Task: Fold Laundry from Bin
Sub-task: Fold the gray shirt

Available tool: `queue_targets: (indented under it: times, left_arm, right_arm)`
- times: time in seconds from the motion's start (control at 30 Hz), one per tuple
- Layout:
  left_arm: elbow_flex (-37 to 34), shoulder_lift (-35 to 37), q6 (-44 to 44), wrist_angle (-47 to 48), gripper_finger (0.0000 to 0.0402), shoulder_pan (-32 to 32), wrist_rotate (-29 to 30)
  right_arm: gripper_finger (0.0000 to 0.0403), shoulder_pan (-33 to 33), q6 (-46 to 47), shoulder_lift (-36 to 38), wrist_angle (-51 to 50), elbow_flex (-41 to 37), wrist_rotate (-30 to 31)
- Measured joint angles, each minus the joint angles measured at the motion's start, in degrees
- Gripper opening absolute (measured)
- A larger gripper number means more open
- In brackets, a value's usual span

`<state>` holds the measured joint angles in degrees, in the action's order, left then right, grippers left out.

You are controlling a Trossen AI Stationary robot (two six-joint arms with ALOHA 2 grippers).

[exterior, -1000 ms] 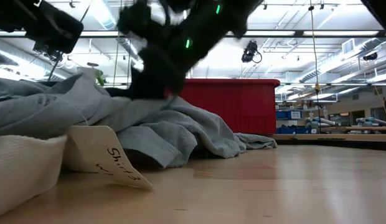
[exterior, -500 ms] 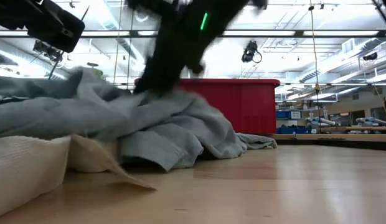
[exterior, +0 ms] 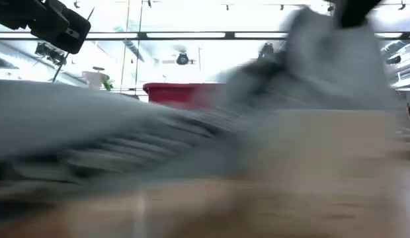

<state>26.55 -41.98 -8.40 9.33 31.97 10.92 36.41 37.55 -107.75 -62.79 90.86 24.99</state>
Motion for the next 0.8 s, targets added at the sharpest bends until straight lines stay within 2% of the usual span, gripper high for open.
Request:
queue_targets:
  times: [0.13,0.23,0.33,0.47,0.6,0.7,0.8]
  left_arm:
    - [0.02,0.0,0.02,-1.9,0.0121,0.0,0.0]
    - [0.02,-0.19,1.08,-3.69,0.0121,-0.3,0.92]
    - [0.13,-2.41,1.09,-5.95,0.0121,-2.49,3.21]
    - [0.11,-7.34,2.39,-6.77,0.0121,-7.0,3.41]
    - [0.11,-13.25,2.6,-9.9,0.0121,-12.92,2.61]
    - [0.09,-18.55,2.96,-14.03,0.0121,-17.29,-1.77]
    - [0.23,-23.75,4.57,-18.92,0.0121,-20.67,-4.47]
  right_arm:
    - [0.0028,6.15,12.43,-1.46,-2.42,-2.92,-2.63]
    - [0.0064,9.38,19.19,-2.92,-2.38,-5.74,-4.34]
    - [0.0102,10.18,27.91,-3.08,-6.37,-6.99,-9.63]
    - [0.0135,10.72,37.22,-3.06,-14.48,-5.2,-16.38]
    - [0.0142,11.32,42.79,-2.51,-20.95,-1.45,-20.38]
    - [0.0142,11.68,46.81,-2.41,-27.01,1.87,-19.17]
    - [0.0142,11.56,45.29,-1.81,-26.85,2.52,-10.27]
